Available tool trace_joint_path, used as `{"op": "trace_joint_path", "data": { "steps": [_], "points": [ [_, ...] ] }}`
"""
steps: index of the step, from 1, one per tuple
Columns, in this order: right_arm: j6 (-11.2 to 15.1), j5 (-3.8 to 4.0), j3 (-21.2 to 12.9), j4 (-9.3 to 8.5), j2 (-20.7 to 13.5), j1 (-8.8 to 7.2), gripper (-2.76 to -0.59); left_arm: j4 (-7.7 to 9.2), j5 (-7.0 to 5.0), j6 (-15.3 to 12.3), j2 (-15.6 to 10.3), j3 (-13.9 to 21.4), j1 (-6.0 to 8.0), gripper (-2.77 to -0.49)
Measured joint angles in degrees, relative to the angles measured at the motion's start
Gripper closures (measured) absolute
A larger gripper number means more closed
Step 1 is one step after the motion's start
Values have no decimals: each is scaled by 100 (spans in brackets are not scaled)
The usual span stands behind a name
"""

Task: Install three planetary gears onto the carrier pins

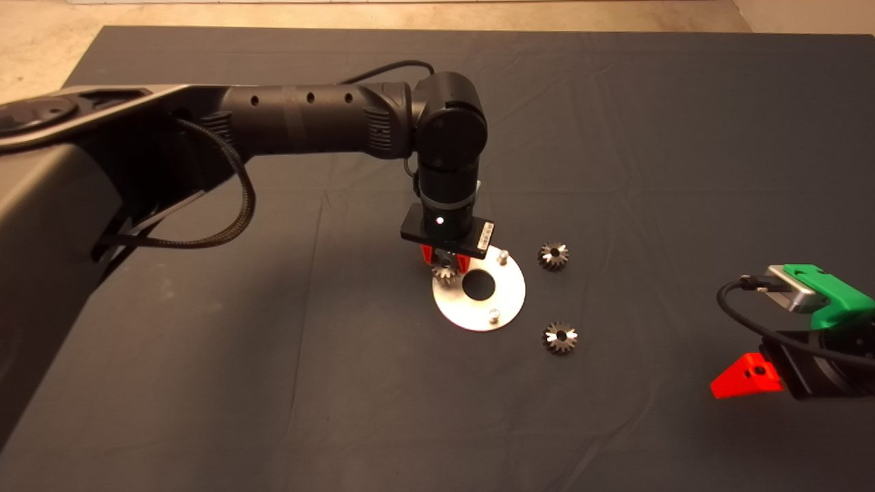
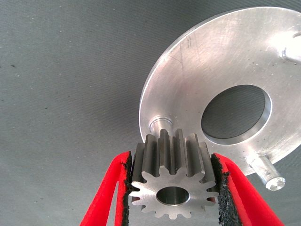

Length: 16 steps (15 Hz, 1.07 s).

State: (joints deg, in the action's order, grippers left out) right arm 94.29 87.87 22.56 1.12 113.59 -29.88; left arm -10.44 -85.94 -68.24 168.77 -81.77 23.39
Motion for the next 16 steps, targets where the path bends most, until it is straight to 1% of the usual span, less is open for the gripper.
{"op": "trace_joint_path", "data": {
  "steps": [3,5,6,8,16],
  "points": [
    [-1,0,0,0,0,0,-275,-11,-68,0,0,-2,0,-93],
    [-2,0,0,0,0,0,-275,-76,-106,0,0,-2,0,-93],
    [0,0,0,0,0,0,-275,-119,-110,0,-2,-2,0,-93],
    [-1,0,0,0,0,0,-275,-155,-110,0,-2,0,0,-93],
    [-2,0,0,0,0,0,-275,-160,-110,0,0,0,0,-93]
  ]
}}
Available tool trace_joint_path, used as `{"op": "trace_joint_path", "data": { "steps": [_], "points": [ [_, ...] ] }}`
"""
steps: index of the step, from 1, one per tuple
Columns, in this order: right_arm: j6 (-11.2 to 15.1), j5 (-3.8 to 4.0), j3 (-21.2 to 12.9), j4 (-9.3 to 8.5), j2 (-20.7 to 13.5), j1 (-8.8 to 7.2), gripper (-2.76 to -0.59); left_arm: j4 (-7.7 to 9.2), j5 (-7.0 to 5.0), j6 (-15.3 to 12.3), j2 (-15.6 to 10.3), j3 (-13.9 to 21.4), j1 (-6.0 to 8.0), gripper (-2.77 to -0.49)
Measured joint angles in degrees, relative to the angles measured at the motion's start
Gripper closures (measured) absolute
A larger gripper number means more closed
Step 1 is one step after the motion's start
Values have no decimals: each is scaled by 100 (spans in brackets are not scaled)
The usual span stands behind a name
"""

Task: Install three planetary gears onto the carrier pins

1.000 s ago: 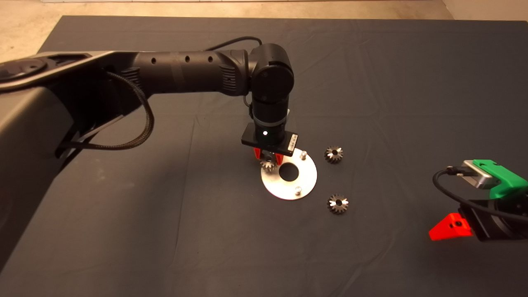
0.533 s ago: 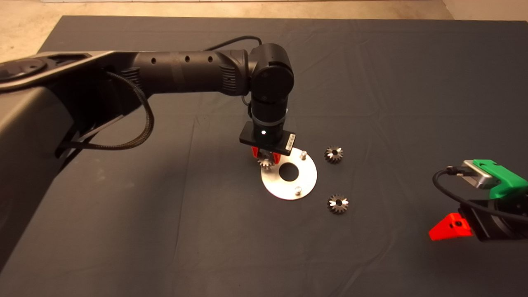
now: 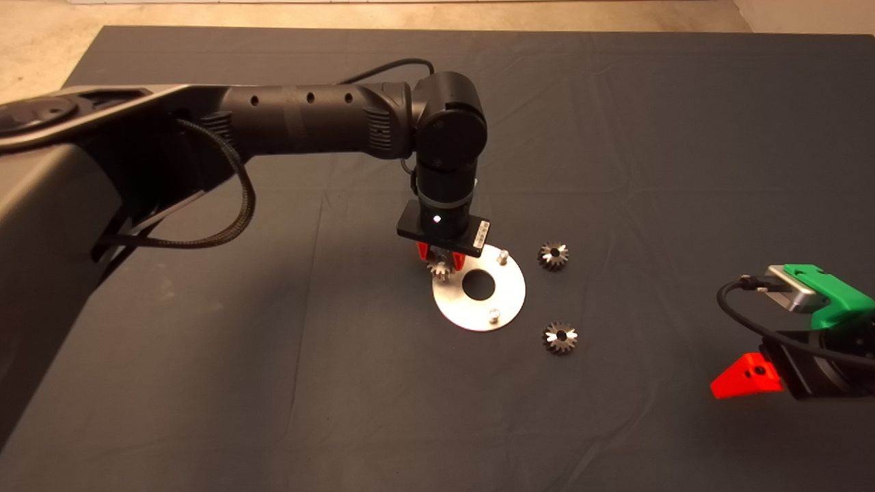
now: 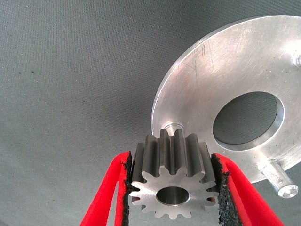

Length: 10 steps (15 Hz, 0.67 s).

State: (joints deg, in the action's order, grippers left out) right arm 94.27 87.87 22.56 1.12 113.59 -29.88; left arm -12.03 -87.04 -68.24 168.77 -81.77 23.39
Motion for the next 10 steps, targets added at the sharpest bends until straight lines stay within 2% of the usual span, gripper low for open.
{"op": "trace_joint_path", "data": {
  "steps": [10],
  "points": [
    [-5,0,0,0,0,0,-275,-23,30,0,0,0,-2,-93]
  ]
}}
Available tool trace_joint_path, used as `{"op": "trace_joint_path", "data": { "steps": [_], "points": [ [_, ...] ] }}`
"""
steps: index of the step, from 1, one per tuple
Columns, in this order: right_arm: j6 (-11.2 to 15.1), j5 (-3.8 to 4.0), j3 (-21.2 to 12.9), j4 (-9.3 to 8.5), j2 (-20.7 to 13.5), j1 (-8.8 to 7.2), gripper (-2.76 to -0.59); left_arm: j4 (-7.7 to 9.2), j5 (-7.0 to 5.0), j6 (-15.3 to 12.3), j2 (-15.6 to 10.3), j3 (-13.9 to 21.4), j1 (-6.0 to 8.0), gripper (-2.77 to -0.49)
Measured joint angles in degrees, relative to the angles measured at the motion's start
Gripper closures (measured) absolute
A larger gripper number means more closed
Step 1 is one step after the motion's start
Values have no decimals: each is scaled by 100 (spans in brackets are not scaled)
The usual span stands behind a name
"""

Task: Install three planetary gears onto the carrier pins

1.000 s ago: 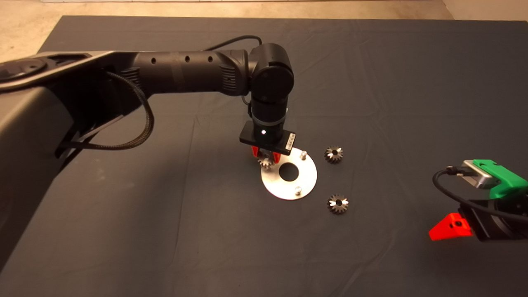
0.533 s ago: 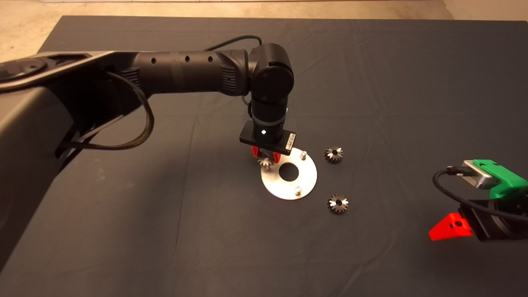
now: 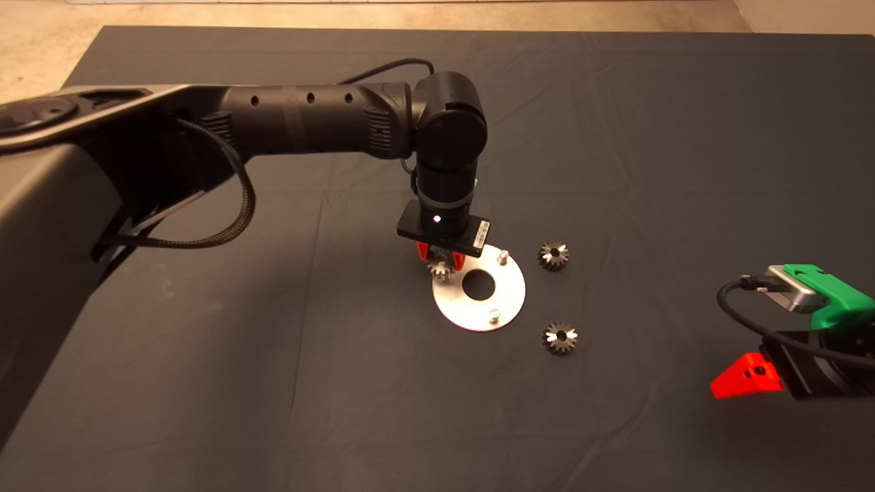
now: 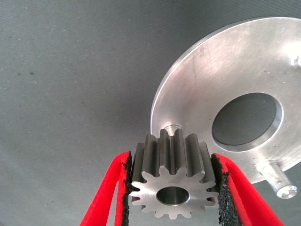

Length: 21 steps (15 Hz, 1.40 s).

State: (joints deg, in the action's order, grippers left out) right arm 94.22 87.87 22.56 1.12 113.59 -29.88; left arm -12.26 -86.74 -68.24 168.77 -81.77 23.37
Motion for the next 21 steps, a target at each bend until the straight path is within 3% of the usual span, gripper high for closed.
{"op": "trace_joint_path", "data": {
  "steps": [8,11,21],
  "points": [
    [-81,0,0,0,0,0,-275,-7,115,0,0,0,-2,-93],
    [-82,0,0,0,0,0,-275,-82,112,0,0,2,-20,-93],
    [-96,0,0,0,0,0,-275,-77,-4,-2,19,9,-28,-93]
  ]
}}
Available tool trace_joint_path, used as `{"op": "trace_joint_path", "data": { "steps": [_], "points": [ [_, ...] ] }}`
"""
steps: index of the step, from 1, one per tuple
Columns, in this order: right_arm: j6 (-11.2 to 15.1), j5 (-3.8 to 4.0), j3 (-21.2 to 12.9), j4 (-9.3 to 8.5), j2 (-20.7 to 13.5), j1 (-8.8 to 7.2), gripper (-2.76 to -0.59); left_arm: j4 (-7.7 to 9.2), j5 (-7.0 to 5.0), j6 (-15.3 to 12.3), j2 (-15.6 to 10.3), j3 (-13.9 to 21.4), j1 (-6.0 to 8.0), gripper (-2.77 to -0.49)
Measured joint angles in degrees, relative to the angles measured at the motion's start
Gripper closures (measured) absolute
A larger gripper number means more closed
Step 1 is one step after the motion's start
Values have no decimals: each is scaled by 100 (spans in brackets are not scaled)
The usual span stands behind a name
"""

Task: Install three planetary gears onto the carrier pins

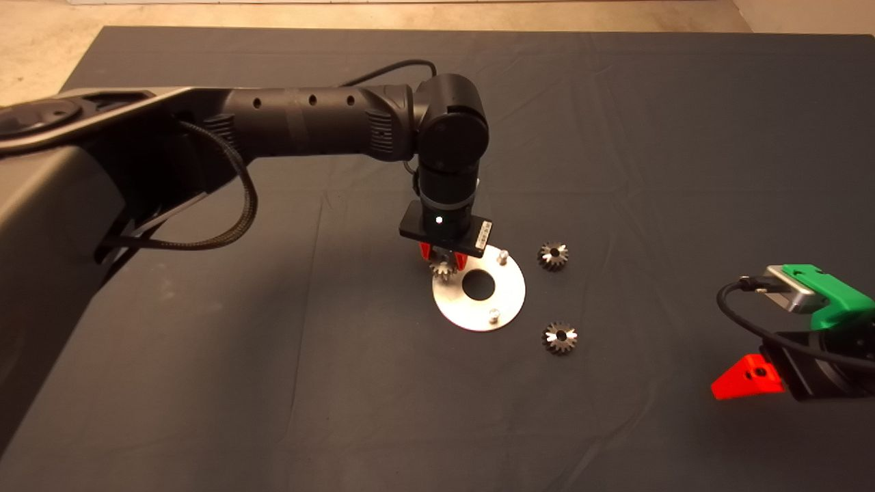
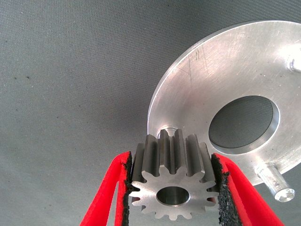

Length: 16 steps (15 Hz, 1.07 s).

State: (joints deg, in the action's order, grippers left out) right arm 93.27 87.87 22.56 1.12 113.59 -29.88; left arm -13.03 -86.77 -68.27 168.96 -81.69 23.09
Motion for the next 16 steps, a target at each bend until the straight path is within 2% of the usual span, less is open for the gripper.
{"op": "trace_joint_path", "data": {
  "steps": [10,13,16],
  "points": [
    [-4,0,0,0,0,0,-275,30,-24,-4,-5,24,-8,-93],
    [-10,0,0,0,0,0,-275,16,-27,-9,-5,49,-99,-93],
    [-24,0,0,0,-12,-2,-275,12,-27,-11,-7,84,-101,-93]
  ]
}}
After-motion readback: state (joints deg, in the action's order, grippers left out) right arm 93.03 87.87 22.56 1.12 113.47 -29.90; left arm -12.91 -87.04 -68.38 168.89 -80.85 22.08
